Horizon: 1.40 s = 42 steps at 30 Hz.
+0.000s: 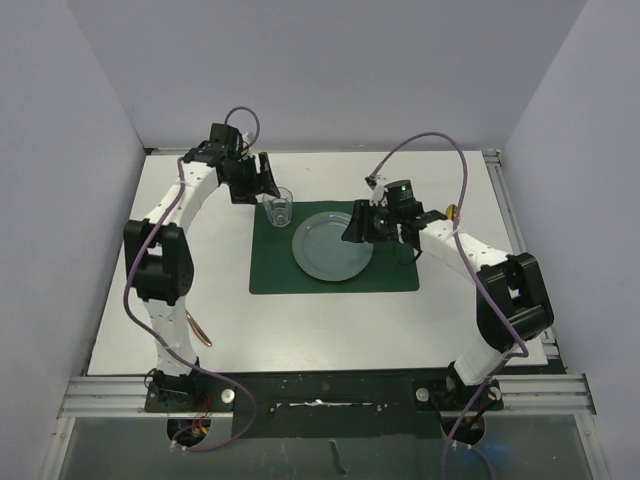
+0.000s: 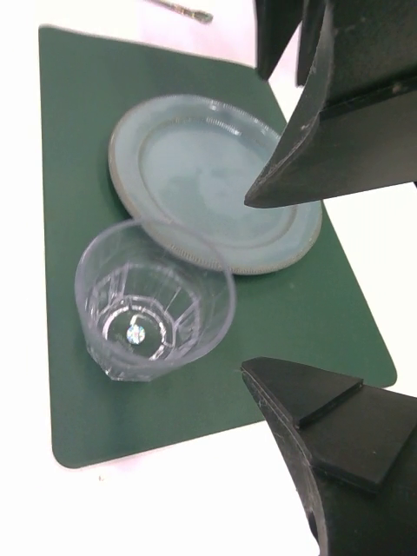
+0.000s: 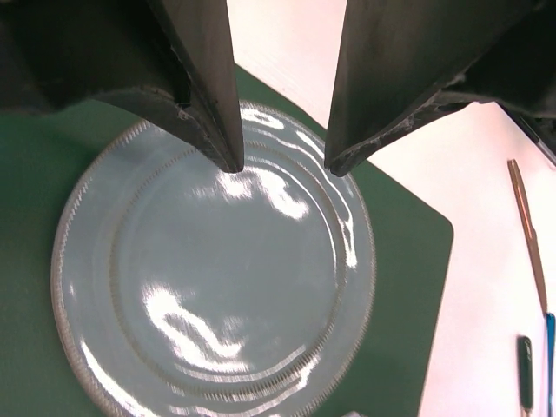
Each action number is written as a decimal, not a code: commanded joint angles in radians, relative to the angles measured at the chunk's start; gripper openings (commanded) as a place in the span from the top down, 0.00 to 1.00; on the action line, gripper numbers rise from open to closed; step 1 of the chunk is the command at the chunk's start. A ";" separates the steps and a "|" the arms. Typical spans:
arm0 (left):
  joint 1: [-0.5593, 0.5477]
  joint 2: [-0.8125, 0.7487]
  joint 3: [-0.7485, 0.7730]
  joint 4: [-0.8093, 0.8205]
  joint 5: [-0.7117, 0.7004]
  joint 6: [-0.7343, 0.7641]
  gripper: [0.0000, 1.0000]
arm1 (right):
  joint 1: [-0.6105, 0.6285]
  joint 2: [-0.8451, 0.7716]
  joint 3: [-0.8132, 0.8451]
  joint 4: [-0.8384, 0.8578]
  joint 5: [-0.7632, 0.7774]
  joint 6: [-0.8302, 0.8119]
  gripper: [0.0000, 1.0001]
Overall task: Set the dinner table for one person
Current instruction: Place the cup on the napkin, then pick up the cup with the napkin.
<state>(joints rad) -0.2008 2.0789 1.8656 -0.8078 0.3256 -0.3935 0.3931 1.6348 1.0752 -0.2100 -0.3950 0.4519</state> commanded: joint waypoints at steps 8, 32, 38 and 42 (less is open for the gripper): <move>-0.060 -0.461 -0.432 0.402 -0.200 -0.065 0.31 | 0.104 0.307 0.337 0.043 0.062 0.012 0.58; -0.107 -0.945 -0.863 0.463 -0.409 -0.065 0.30 | 0.214 0.629 0.796 0.072 0.208 0.022 0.48; -0.109 -1.015 -0.878 0.449 -0.425 -0.051 0.30 | 0.239 0.690 0.864 0.093 0.249 -0.010 0.49; -0.109 -1.050 -0.885 0.432 -0.449 -0.039 0.30 | 0.267 0.713 0.903 0.118 0.276 -0.040 0.52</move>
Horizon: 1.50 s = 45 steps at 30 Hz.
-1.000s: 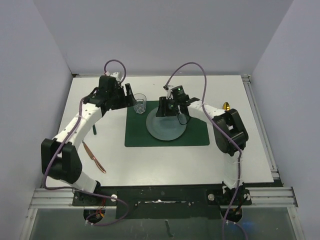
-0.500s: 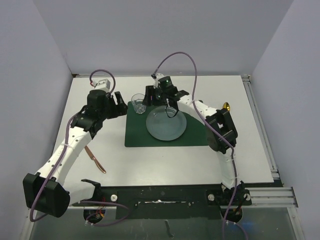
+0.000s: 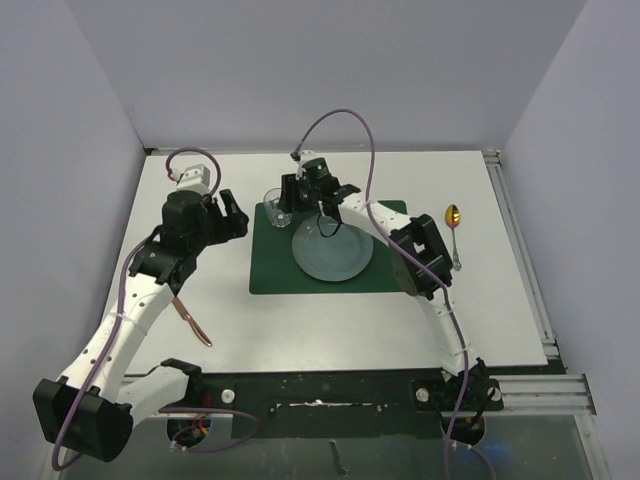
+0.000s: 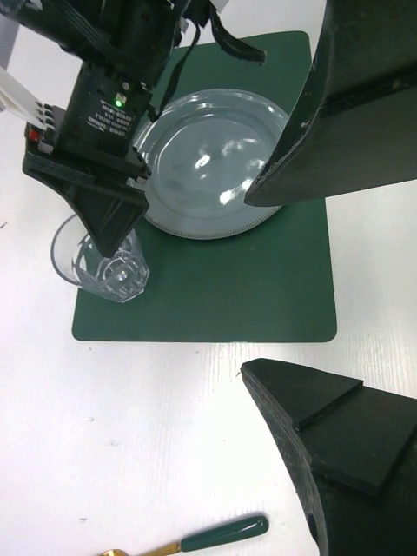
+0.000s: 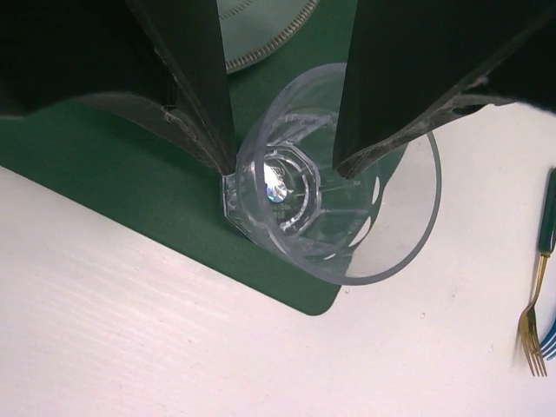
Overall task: Set the dinner table for one person
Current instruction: Pick up the cup with the napkin.
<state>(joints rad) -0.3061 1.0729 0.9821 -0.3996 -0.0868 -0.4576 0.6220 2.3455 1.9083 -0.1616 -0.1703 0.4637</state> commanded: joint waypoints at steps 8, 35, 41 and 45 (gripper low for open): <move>-0.003 -0.037 -0.010 0.038 -0.024 0.019 0.30 | 0.069 0.025 0.103 0.048 0.098 -0.090 0.81; -0.005 -0.017 -0.082 0.106 0.009 -0.039 0.30 | 0.022 -0.204 -0.091 -0.069 0.717 -0.147 1.00; -0.005 -0.001 -0.083 0.111 0.017 -0.041 0.31 | -0.057 -0.251 -0.161 -0.067 0.761 -0.097 1.00; -0.005 0.001 -0.082 0.114 0.014 -0.041 0.31 | -0.100 -0.269 -0.199 -0.064 0.806 -0.081 1.00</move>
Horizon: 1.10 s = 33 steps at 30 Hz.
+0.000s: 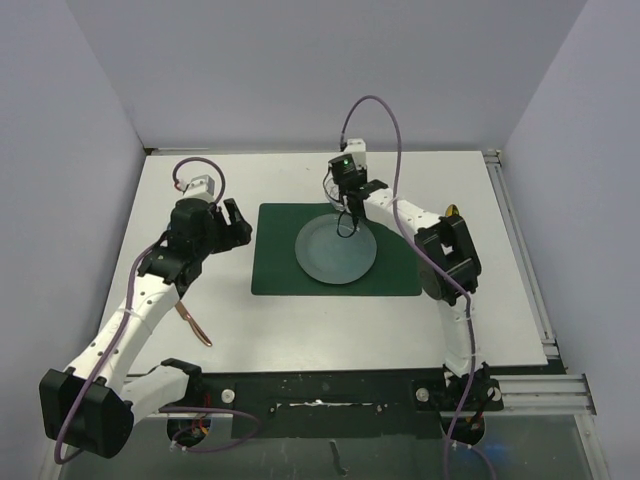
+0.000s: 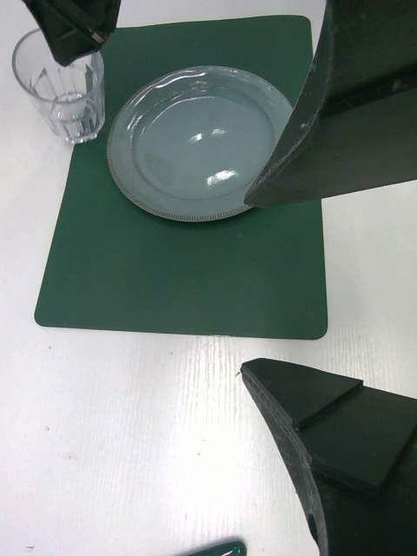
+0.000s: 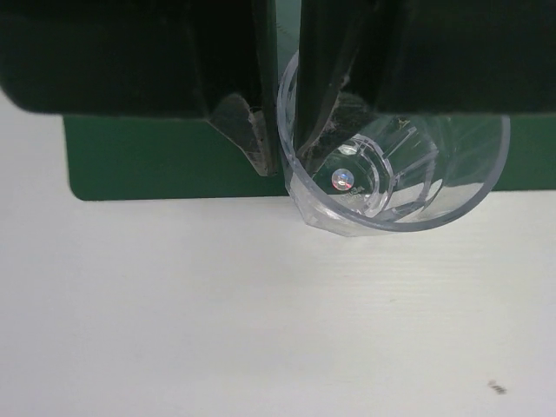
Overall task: Set the dinner table for one person
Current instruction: Pick up the cup with the napkin.
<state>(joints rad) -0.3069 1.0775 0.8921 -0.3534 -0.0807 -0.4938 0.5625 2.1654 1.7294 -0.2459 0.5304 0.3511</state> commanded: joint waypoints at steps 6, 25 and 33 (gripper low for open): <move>-0.005 0.008 0.010 0.066 0.012 -0.005 0.31 | -0.103 -0.094 -0.063 0.021 0.149 0.041 1.00; -0.005 0.043 0.010 0.063 0.004 -0.003 0.31 | -0.284 -0.082 -0.052 0.050 0.111 0.035 1.00; -0.005 0.053 0.016 0.058 -0.006 0.001 0.31 | -0.350 -0.041 -0.036 0.043 0.024 0.071 1.00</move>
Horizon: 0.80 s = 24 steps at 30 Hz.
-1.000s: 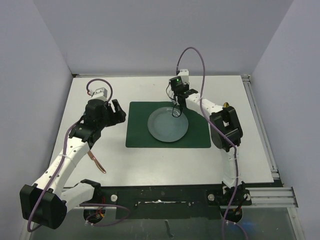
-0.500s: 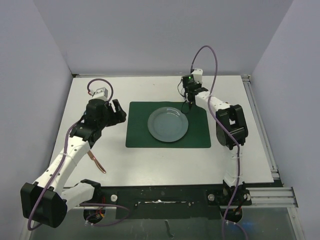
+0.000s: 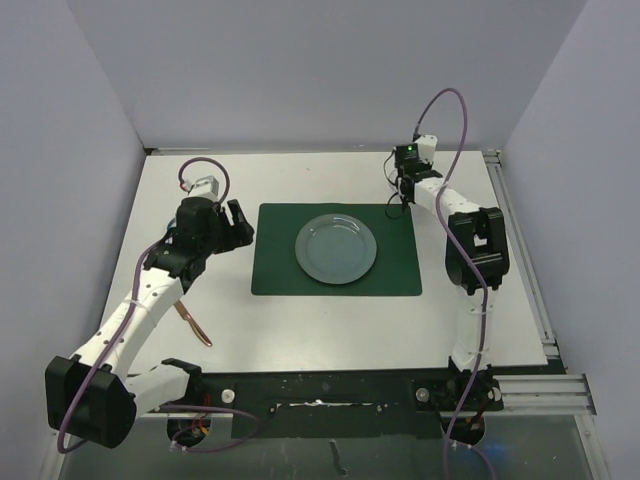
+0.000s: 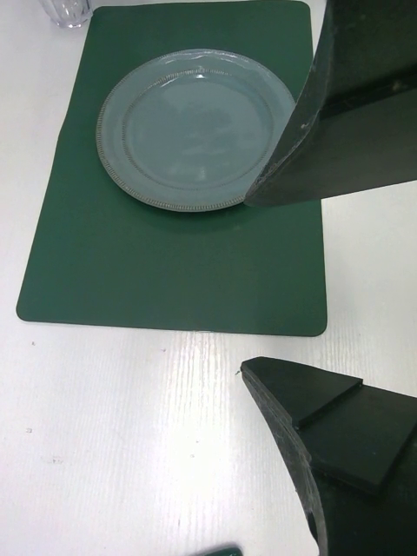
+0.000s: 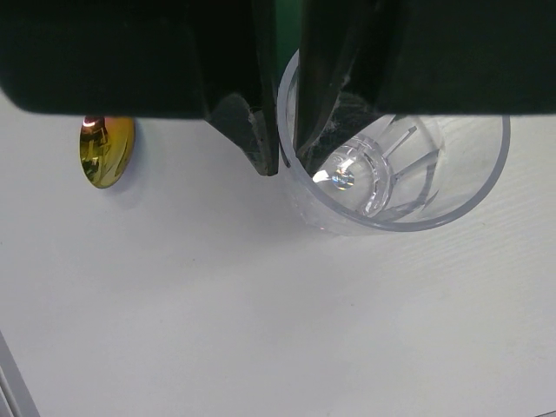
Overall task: Set the dinner table for one person
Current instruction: Pick up the cup with the napkin, then place the cup at the center of the board.
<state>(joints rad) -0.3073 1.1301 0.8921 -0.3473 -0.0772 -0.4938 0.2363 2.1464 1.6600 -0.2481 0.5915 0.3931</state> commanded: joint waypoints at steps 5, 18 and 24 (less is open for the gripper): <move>-0.004 0.017 0.016 0.049 -0.009 0.001 0.31 | -0.066 0.011 0.059 0.035 -0.141 0.075 1.00; -0.004 0.049 0.018 0.054 -0.001 0.002 0.31 | -0.154 0.065 0.090 0.039 -0.373 0.154 1.00; -0.005 0.064 0.012 0.057 0.004 0.000 0.31 | -0.162 0.089 0.138 0.024 -0.438 0.155 1.00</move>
<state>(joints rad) -0.3073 1.1866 0.8921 -0.3470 -0.0772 -0.4938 0.0715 2.2204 1.7508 -0.2321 0.2195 0.5369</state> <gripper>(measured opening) 0.691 0.104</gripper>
